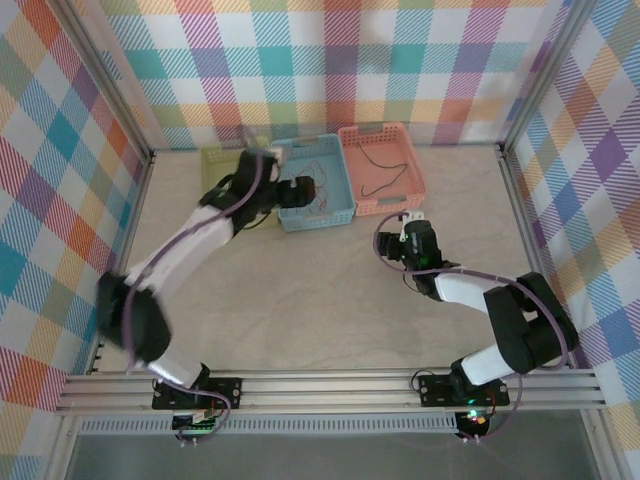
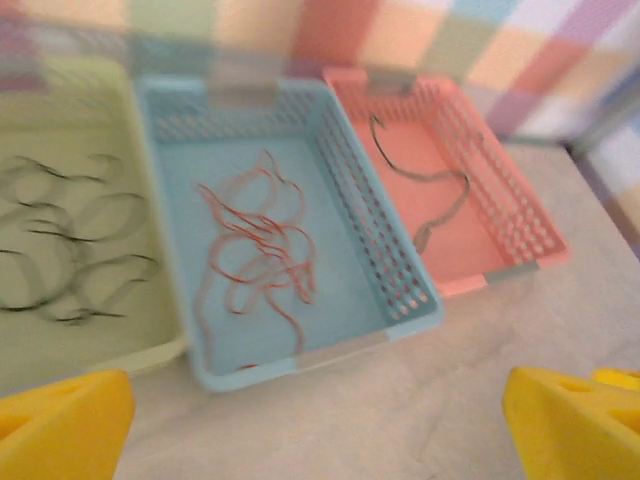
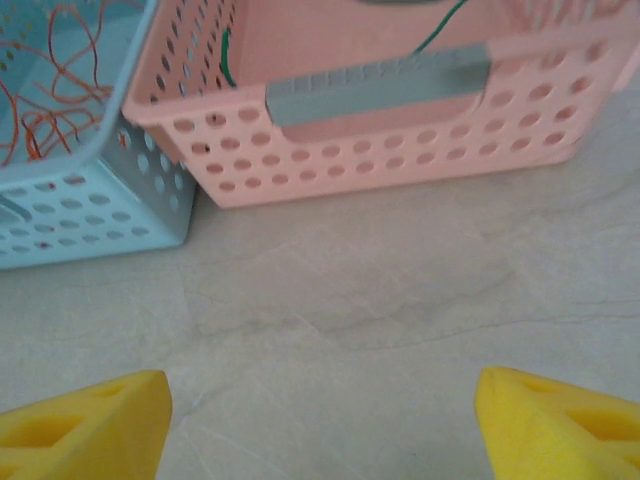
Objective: Untangle the cables
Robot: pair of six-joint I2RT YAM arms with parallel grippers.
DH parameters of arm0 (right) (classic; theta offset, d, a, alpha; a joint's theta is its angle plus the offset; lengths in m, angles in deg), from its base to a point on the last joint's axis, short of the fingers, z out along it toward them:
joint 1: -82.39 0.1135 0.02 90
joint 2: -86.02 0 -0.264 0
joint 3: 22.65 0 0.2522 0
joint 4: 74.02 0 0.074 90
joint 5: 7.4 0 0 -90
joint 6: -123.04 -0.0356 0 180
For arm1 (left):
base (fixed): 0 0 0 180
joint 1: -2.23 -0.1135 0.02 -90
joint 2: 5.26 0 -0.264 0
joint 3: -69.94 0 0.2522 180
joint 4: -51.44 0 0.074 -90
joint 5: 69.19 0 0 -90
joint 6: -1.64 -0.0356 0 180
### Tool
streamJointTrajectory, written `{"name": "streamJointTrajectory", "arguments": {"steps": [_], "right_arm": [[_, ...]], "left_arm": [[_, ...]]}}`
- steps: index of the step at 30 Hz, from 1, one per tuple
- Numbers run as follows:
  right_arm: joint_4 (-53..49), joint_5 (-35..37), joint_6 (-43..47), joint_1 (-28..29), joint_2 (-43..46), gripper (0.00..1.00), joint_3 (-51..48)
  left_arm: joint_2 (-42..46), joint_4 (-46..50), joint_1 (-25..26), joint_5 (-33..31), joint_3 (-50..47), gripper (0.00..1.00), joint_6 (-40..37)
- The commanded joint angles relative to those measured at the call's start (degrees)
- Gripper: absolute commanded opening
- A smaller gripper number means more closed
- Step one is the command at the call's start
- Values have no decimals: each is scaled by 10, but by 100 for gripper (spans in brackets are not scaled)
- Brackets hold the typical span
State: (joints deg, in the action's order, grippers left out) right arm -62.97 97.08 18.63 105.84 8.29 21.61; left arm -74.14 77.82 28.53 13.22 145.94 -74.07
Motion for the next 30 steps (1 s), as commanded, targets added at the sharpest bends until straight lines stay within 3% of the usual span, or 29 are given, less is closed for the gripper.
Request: {"name": "streamJointTrajectory", "arguments": {"steps": [1, 6, 8, 14, 17, 19, 21, 30], "right_arm": [[-16, 40, 39, 3, 79, 81, -18], [-64, 72, 118, 2, 193, 82, -41], [-67, 86, 145, 1, 235, 83, -66], [-20, 105, 146, -42, 295, 94, -149], [14, 81, 148, -81, 242, 95, -154], [47, 66, 134, -113, 182, 96, -149], [132, 46, 119, -136, 123, 96, -160], [381, -24, 146, -184, -85, 94, -151]], "left_arm": [[103, -59, -5, -158, -134, 96, -52], [271, -265, -5, -237, -396, 98, -153], [291, -340, -8, -225, -472, 100, -202], [160, -356, -61, -153, -450, 100, -205], [60, -445, -91, -169, -454, 100, -207], [-5, -464, -122, -108, -436, 100, -208], [-67, -491, -127, -110, -417, 100, -228], [-158, -593, -198, -19, -407, 100, -173]]}}
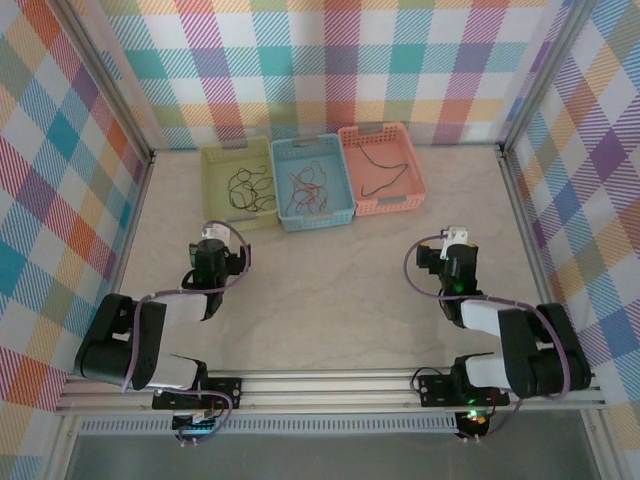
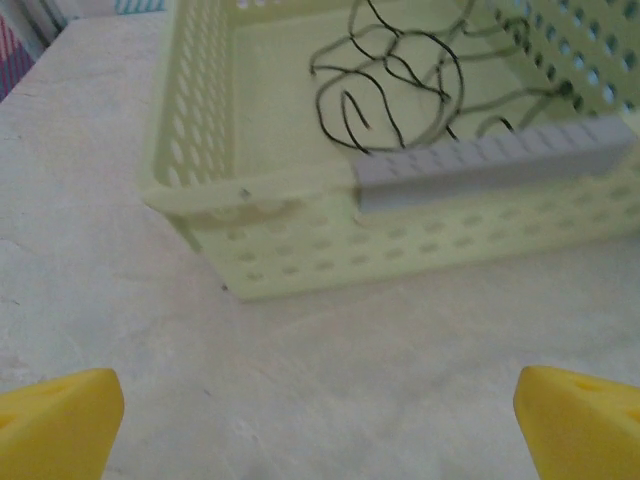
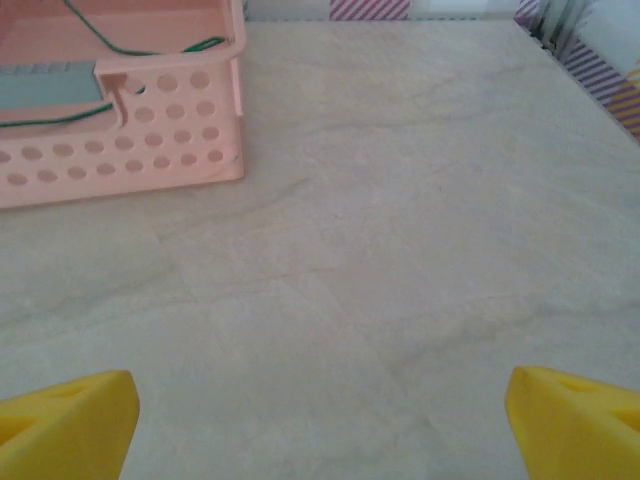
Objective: Untangle the cables
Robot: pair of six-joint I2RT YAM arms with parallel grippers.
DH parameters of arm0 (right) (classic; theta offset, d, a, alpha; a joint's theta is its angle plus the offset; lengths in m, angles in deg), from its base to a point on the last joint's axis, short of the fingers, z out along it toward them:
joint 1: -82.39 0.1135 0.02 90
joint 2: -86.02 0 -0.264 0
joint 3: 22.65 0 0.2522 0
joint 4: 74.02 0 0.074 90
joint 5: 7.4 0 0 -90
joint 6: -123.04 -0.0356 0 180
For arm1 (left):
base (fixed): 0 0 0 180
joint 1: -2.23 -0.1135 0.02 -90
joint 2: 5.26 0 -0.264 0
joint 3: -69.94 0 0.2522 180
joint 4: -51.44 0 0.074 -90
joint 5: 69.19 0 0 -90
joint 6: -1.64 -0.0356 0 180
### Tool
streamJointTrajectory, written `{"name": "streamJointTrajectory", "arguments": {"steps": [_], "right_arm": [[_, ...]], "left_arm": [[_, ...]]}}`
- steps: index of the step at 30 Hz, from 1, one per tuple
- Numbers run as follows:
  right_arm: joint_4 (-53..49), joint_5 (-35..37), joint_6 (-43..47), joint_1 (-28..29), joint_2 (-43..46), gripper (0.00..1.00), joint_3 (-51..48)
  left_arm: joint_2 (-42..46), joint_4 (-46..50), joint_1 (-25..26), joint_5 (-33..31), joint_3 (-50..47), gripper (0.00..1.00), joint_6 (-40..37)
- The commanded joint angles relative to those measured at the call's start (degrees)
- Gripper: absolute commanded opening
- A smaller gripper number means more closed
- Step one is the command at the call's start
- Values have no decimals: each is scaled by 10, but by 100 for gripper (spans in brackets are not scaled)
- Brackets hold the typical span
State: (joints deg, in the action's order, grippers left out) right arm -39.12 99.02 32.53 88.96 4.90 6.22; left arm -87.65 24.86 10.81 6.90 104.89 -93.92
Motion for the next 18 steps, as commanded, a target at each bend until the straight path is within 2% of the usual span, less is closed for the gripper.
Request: {"name": "streamJointTrajectory", "arguments": {"steps": [1, 3, 5, 7, 9, 18], "right_arm": [[107, -46, -1, -19, -58, 94, 21], [66, -71, -5, -34, -67, 94, 45], [10, -87, -1, -33, -67, 95, 72], [-3, -108, -12, -48, -68, 98, 80], [-3, -117, -13, -53, -69, 100, 81], [2, -118, -12, -53, -67, 100, 76]], "left_arm": [[-27, -45, -21, 55, 15, 100, 21], [-42, -39, -20, 78, 27, 99, 9], [-49, -36, -21, 75, 32, 100, 12], [-70, -57, -31, 74, 29, 100, 25], [-72, -46, -50, 102, 35, 100, 37], [-72, -53, -48, 98, 32, 100, 36]]}}
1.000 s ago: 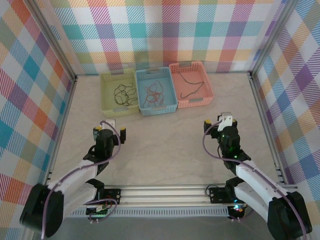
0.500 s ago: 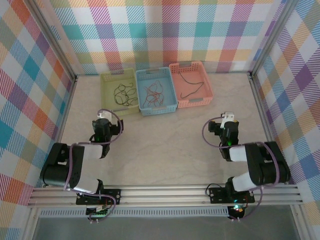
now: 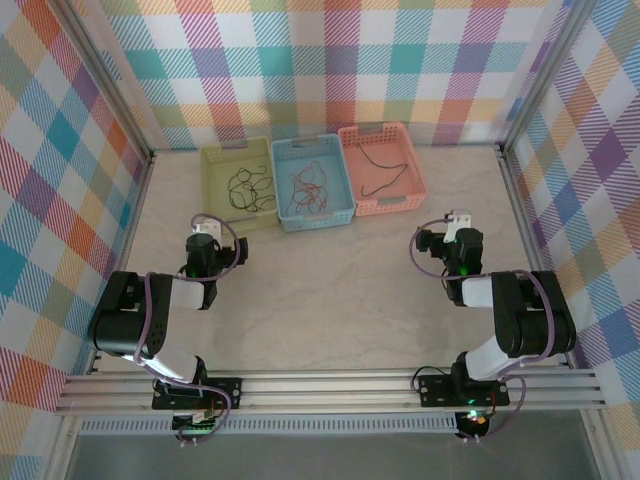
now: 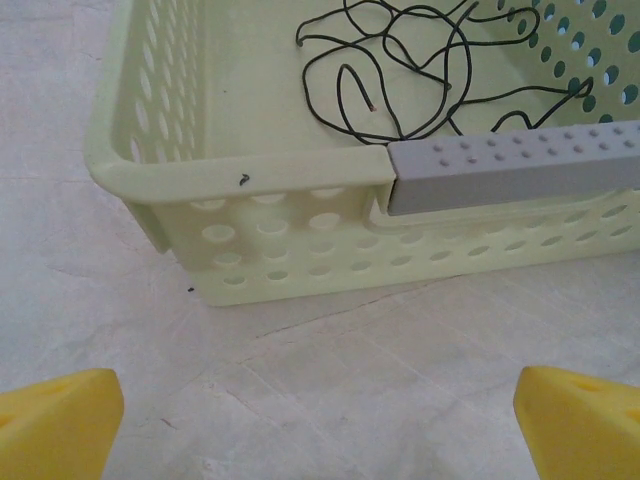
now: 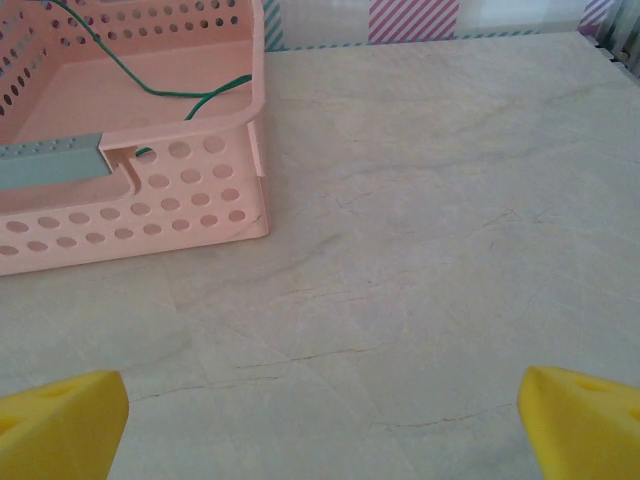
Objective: Untangle the cables
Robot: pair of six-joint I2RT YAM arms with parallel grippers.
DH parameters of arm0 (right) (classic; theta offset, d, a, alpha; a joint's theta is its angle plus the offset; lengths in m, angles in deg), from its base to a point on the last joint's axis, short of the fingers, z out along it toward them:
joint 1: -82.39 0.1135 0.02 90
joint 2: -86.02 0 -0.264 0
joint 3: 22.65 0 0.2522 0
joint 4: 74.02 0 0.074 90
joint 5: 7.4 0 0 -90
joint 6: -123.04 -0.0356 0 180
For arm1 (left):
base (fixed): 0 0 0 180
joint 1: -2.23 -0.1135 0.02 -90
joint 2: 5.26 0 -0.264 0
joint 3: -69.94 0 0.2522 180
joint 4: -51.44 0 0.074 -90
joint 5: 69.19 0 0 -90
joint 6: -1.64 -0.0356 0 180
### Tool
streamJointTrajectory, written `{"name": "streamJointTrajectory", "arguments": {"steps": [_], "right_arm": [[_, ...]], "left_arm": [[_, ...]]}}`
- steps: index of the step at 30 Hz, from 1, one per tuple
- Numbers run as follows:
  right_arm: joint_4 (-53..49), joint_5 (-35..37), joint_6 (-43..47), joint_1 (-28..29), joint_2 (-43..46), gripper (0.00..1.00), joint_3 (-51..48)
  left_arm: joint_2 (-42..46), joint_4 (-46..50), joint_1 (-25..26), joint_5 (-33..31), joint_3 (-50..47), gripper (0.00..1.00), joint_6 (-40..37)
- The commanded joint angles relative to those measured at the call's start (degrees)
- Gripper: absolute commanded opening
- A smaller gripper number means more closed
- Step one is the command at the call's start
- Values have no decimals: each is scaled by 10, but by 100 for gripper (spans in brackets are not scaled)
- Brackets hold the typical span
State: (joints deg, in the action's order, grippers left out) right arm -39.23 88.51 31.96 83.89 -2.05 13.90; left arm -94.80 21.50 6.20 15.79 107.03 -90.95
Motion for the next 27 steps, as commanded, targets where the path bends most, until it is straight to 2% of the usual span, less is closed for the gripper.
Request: {"name": "streamJointTrajectory", "arguments": {"steps": [1, 17, 20, 27], "right_arm": [[3, -12, -6, -2, 3, 100, 0], [1, -14, -5, -1, 3, 100, 1], [-14, -54, 6, -4, 0, 100, 10], [-11, -56, 5, -6, 0, 100, 9]], "left_arm": [[0, -19, -3, 10, 10, 100, 6], [0, -20, -2, 10, 11, 100, 6], [0, -19, -2, 9, 10, 100, 6], [0, -19, -2, 9, 10, 100, 6]]}}
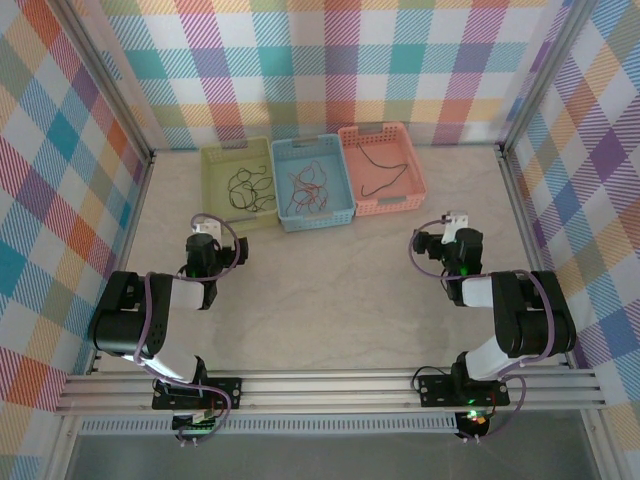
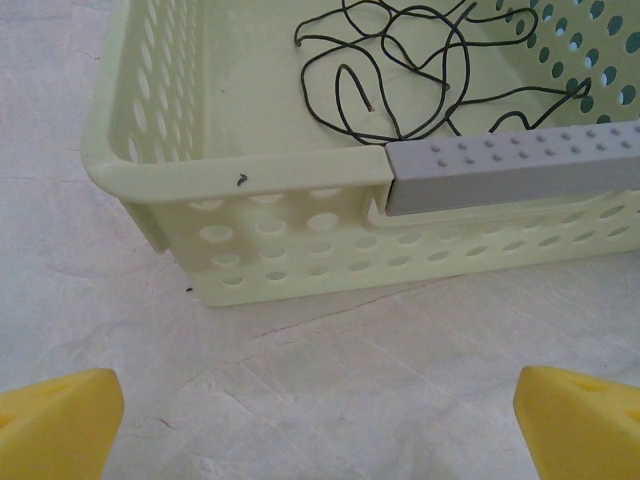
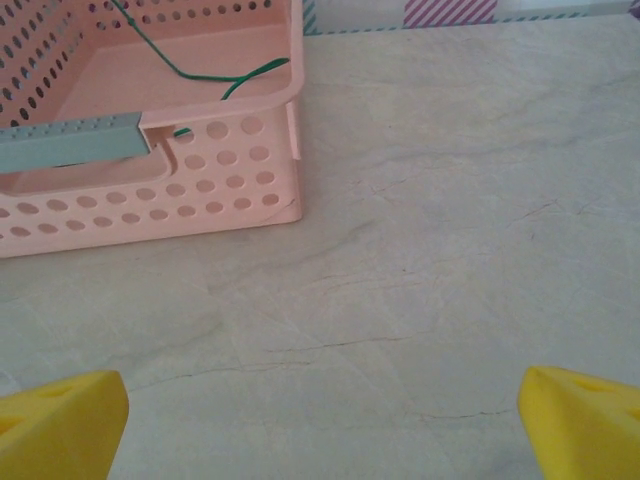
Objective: Untangle the cables
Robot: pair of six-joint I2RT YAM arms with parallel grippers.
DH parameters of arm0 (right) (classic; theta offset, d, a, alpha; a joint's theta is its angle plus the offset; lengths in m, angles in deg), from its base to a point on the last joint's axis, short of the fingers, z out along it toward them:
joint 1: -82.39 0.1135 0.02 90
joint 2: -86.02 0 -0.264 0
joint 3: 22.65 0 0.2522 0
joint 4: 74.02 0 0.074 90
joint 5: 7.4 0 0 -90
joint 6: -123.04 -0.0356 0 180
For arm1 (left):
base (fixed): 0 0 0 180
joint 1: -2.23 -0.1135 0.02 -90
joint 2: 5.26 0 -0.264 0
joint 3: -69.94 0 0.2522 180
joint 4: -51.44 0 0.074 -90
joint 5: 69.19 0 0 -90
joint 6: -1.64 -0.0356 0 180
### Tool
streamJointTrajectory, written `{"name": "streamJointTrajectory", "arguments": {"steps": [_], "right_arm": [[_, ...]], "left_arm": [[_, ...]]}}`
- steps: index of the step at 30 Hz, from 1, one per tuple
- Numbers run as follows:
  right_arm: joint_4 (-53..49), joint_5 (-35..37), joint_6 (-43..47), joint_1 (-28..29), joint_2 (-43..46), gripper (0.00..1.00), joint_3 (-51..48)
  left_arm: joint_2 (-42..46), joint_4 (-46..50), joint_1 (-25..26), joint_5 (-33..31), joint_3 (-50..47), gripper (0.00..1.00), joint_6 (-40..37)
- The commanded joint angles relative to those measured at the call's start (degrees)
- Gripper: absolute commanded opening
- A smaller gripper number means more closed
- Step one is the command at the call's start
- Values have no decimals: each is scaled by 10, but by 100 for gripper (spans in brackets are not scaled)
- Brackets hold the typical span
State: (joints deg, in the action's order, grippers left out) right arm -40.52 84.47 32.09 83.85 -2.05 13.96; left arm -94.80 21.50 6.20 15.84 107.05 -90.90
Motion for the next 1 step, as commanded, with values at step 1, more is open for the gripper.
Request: {"name": "streamJointTrajectory", "arguments": {"steps": [1], "right_arm": [[5, -15, 5, -5, 2, 100, 5]], "left_arm": [[0, -19, -3, 9, 10, 100, 6]]}}
